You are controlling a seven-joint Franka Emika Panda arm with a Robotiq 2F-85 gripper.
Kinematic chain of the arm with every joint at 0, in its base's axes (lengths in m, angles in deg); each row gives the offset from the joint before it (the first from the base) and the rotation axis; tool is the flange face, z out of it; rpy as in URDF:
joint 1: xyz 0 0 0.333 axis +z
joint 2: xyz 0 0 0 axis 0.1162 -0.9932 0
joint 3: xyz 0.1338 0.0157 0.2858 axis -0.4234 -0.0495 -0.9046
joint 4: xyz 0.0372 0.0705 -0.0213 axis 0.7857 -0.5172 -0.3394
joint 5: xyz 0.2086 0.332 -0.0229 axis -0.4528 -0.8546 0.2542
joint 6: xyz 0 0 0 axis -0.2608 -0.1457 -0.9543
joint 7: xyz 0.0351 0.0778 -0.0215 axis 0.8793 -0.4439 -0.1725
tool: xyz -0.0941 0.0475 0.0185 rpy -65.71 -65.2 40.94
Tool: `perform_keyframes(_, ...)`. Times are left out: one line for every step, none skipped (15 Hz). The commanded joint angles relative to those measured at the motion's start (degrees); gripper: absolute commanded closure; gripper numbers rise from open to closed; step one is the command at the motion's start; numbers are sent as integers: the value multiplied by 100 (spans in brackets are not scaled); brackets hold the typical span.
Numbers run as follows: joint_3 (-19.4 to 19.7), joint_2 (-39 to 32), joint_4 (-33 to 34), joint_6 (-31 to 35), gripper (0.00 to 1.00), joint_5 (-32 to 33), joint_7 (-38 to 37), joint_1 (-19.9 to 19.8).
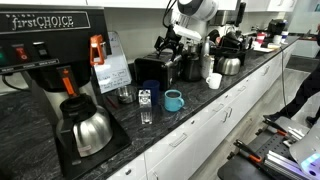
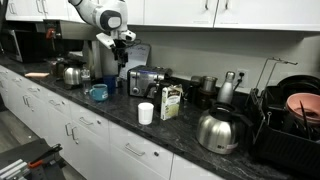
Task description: Move the silver pot backwards.
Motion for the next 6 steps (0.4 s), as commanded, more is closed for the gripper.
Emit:
perform_keyframes(-42, -6, 14, -7, 0, 17, -15, -35)
perform_keyframes(-41, -28, 21, -3, 0, 17, -15, -34)
perform_keyframes(-41, -42, 21, -1, 0, 17, -15, -33)
perform_keyframes(-41, -42, 23, -1, 0, 17, -15, -34)
perform_keyframes(-41, -42, 23, -1, 0, 17, -15, -34)
perform_keyframes(-42, -41, 23, -1, 0, 17, -15, -33)
